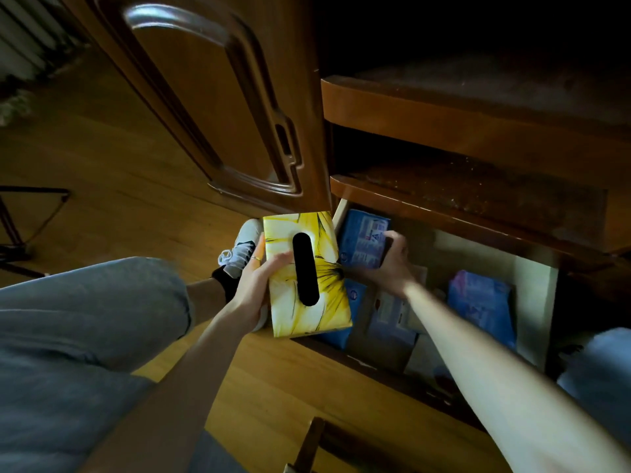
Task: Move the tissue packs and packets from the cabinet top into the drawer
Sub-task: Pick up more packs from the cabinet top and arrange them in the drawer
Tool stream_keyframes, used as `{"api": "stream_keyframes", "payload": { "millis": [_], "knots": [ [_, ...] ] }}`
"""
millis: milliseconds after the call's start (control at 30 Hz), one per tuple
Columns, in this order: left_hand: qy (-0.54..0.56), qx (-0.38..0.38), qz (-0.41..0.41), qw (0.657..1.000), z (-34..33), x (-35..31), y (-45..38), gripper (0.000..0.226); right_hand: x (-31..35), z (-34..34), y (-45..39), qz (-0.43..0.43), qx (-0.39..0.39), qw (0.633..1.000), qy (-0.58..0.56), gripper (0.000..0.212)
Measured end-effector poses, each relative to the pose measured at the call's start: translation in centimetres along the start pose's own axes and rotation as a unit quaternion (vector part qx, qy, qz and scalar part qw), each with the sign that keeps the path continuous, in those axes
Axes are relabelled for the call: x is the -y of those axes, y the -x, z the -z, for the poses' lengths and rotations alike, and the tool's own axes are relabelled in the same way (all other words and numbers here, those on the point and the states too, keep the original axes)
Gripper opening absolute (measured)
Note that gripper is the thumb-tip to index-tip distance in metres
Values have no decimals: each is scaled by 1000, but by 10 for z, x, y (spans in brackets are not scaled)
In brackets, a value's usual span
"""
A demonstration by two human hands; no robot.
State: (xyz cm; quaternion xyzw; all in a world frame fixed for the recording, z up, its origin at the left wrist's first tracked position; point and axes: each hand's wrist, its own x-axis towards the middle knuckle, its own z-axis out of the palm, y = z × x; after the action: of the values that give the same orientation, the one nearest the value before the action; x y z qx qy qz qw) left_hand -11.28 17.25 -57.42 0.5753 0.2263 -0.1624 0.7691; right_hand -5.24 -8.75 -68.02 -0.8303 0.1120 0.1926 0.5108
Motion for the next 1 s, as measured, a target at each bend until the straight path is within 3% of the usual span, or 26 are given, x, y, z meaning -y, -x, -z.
{"api": "stream_keyframes", "payload": {
  "millis": [67,133,233,333,433,567,667,767,867,933,1000],
  "knots": [
    [-18,9,-3,1000,-5,2,0,53,5,-2,-7,-108,-40,990,-85,117],
    [-12,14,7,1000,-7,4,-1,50,14,-2,-18,-183,-12,980,-81,103],
    [28,18,38,999,-4,7,-1,46,24,3,-25,-213,48,970,-105,70],
    [50,22,71,996,-3,8,-1,51,24,10,-20,-236,77,951,-185,78],
    [52,27,67,996,-3,9,0,51,23,11,-13,-236,79,943,-223,85],
    [54,25,56,997,-2,13,0,49,20,4,-7,-242,31,951,-190,81],
    [55,33,47,997,0,14,-2,52,28,0,2,-253,-40,965,-65,93],
    [49,36,36,997,1,13,-2,50,33,14,13,-262,-149,950,76,104],
    [47,31,34,998,2,14,-2,48,27,25,21,-255,-174,939,153,104],
    [44,29,27,998,2,15,-3,50,25,23,22,-200,-173,952,153,97],
    [40,31,21,998,1,14,-2,51,30,18,21,-126,-132,982,39,84]
  ]
}}
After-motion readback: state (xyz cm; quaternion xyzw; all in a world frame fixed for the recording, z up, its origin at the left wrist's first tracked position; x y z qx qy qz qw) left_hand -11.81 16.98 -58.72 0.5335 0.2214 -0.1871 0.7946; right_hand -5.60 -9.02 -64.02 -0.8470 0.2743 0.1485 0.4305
